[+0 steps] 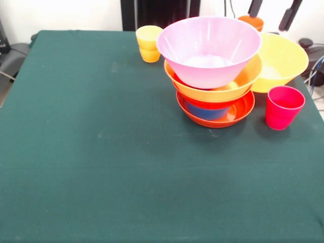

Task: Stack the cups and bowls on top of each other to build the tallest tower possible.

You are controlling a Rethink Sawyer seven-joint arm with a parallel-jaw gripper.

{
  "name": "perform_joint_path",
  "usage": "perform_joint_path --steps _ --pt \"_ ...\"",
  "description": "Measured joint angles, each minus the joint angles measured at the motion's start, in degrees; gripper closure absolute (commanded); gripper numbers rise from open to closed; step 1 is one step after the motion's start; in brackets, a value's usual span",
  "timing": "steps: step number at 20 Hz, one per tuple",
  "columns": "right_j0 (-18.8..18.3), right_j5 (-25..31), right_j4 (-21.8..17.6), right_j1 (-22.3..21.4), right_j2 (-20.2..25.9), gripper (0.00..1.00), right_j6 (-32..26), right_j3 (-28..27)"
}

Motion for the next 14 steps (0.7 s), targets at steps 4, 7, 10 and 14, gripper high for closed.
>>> perform_joint_path --steps 4,7,10,14 --pt "0.0 2.99 0.0 -1.65 -0.1 0.0 0.0 -0.52" --pt "0.0 5.29 -0.01 -2.6 -0.21 0.0 0.0 -1.11" --pt "0.0 6.82 0.0 -3.23 -0.29 0.0 0.0 -1.86" --pt "0.08 7.28 0.05 -3.24 -0.34 0.0 0.0 -2.54"
